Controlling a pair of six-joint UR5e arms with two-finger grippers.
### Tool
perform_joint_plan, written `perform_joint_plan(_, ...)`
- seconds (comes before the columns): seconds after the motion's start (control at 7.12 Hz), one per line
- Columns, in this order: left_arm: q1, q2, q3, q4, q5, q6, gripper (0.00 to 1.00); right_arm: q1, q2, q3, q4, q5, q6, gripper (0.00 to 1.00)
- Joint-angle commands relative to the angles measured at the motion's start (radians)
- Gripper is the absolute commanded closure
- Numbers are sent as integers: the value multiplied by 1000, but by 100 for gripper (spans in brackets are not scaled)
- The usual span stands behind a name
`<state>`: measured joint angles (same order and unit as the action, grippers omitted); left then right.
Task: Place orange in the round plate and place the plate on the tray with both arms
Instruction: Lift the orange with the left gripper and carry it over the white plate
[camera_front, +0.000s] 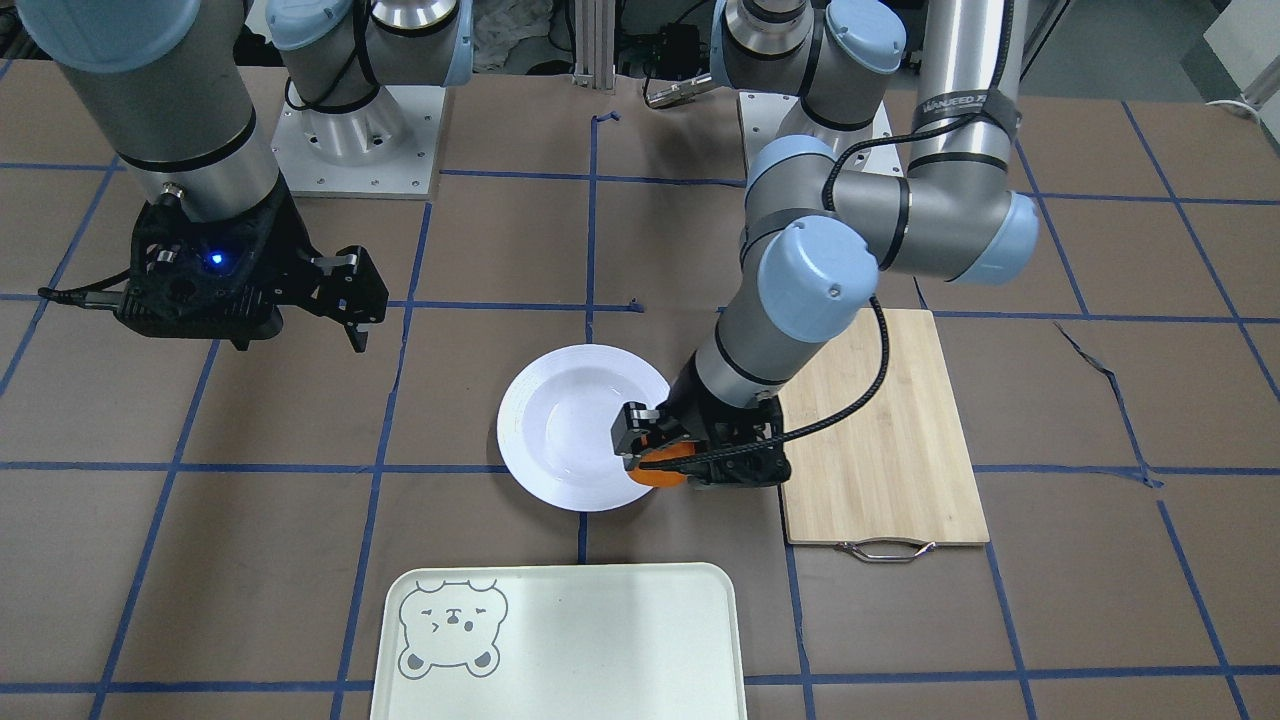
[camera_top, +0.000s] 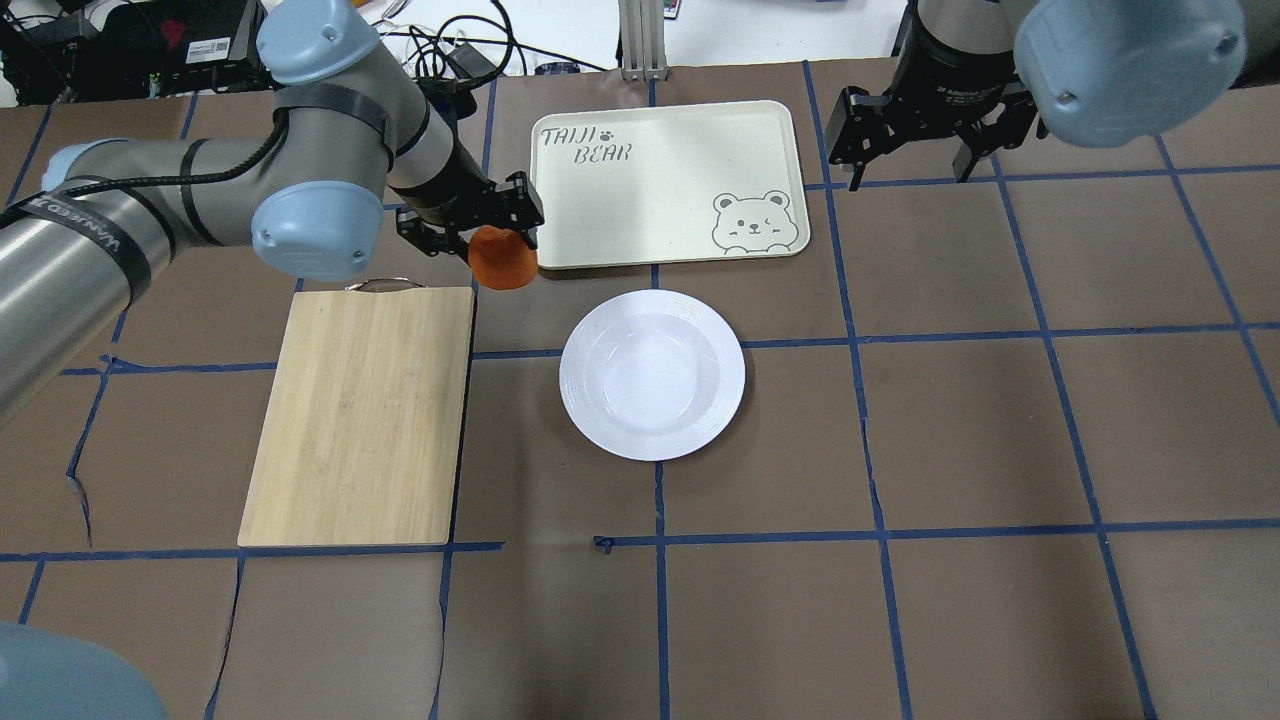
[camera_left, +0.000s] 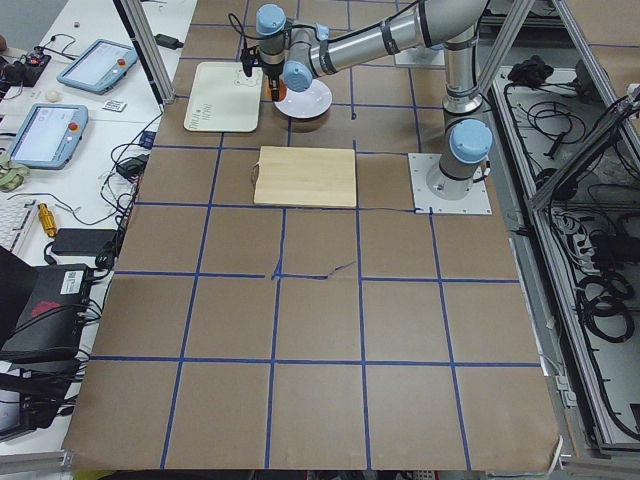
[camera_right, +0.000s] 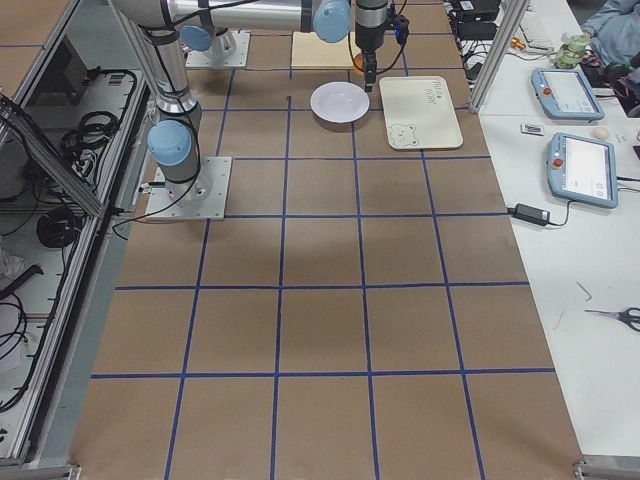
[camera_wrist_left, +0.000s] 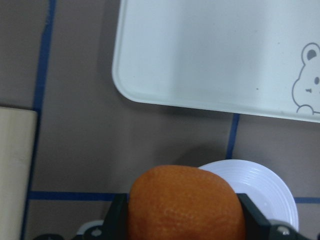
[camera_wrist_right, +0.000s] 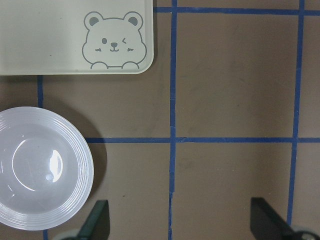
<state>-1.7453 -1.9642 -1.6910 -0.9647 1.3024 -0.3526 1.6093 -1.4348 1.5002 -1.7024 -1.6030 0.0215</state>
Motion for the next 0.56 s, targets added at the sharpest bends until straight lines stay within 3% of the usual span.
perform_joint_plan(0.0, -60, -33, -61, 74, -29, -89, 100, 0, 1, 0, 0, 0, 0, 0)
perform_joint_plan(0.14, -80, -45, -61, 113, -46, -155, 87, 0, 1, 0, 0, 0, 0, 0)
perform_joint_plan(0.28, -86, -51, -61, 116, -51, -163, 56, 0, 1, 0, 1, 0, 0, 0)
perform_joint_plan(0.42, -88, -56, -61, 113, -69, -161, 1, -3, 1, 0, 1, 0, 0, 0)
